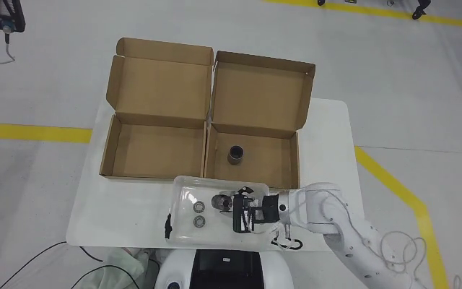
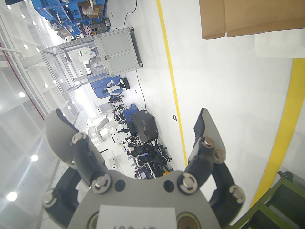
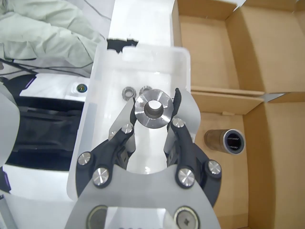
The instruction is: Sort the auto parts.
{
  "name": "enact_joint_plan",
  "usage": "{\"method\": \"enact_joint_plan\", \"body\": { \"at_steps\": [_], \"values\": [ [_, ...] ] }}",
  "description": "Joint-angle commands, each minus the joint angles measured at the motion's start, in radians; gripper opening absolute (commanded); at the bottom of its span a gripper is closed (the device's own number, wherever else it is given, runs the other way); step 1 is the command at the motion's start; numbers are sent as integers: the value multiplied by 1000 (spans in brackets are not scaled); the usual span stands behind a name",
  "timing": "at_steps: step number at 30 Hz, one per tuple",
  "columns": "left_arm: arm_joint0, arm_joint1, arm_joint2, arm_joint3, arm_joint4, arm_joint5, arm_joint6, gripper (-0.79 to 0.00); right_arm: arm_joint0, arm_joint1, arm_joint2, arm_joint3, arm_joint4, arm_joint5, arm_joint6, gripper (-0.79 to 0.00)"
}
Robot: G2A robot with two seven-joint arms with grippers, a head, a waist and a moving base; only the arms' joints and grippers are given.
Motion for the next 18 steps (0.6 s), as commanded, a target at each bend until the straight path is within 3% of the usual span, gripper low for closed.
{"method": "enact_joint_plan", "body": {
  "at_steps": [1, 12, 18],
  "values": [
    [0, 0, 0, 0, 0, 0, 0, 0, -9, -1, 12, 2, -31, 6, -140, -785],
    [0, 0, 0, 0, 0, 0, 0, 0, -10, -16, -3, 97, -258, 56, -841, -785],
    [0, 0, 0, 0, 0, 0, 0, 0, -44, -15, 2, 134, -359, 164, -1116, -785]
  ]
}}
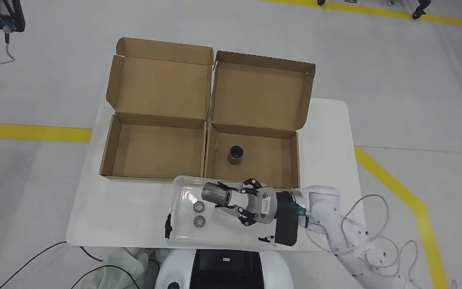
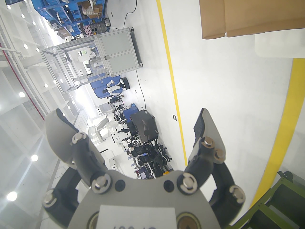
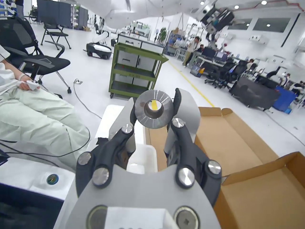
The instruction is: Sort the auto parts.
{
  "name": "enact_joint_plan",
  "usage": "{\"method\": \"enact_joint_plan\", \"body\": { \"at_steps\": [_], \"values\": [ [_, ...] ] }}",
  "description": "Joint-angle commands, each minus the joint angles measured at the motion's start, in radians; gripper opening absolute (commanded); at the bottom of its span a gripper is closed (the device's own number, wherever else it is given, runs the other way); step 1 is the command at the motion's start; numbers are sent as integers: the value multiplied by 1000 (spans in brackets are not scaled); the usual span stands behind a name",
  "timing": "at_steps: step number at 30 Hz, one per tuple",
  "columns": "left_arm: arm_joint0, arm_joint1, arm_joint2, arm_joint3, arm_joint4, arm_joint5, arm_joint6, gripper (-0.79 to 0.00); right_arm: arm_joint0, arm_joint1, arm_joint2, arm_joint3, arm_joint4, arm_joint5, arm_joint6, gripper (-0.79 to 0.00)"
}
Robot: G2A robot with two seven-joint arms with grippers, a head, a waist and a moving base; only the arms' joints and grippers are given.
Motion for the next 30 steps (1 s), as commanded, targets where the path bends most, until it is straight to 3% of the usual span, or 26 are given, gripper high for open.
{"method": "enact_joint_plan", "body": {
  "at_steps": [1, 10, 17, 25, 30],
  "values": [
    [0, 0, 0, 0, 0, 0, 0, 0, -19, 1, 7, 14, -18, 47, -100, -785],
    [0, 0, 0, 0, 0, 0, 0, 0, -81, 9, 32, 54, -50, 143, -384, -785],
    [0, 0, 0, 0, 0, 0, 0, 0, -89, 11, 35, 85, -75, 163, -457, -785],
    [0, 0, 0, 0, 0, 0, 0, 0, -114, 13, 54, 54, -24, 170, -246, -785],
    [0, 0, 0, 0, 0, 0, 0, 0, -141, 13, 75, 25, 35, 198, -15, -785]
  ]
}}
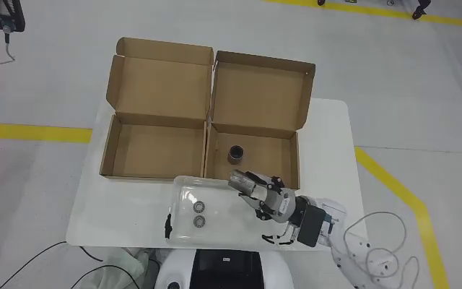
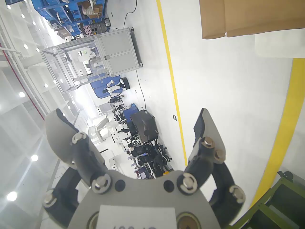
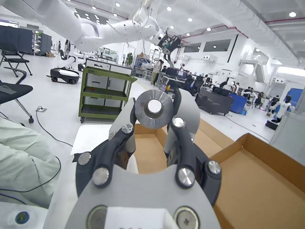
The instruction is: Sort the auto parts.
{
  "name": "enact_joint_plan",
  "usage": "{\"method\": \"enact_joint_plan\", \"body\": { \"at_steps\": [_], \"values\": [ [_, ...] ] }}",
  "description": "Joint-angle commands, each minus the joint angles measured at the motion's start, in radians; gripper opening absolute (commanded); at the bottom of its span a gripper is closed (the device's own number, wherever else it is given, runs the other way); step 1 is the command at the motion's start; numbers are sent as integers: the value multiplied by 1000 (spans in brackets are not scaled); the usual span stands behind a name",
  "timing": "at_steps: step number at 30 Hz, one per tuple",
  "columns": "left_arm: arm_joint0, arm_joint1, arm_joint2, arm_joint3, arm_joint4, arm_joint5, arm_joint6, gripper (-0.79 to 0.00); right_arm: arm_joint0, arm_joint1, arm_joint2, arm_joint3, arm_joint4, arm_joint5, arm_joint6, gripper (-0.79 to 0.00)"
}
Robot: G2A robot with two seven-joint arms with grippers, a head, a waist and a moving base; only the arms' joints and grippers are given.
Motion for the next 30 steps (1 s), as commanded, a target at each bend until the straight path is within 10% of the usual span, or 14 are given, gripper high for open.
{"method": "enact_joint_plan", "body": {
  "at_steps": [1, 13, 30],
  "values": [
    [0, 0, 0, 0, 0, 0, 0, 0, -16, 1, 13, -21, 30, 16, 136, -785],
    [0, 0, 0, 0, 0, 0, 0, 0, -94, 3, 74, -95, 157, 154, 636, -785],
    [0, 0, 0, 0, 0, 0, 0, 0, -94, 3, 74, -95, 157, 154, 636, -785]
  ]
}}
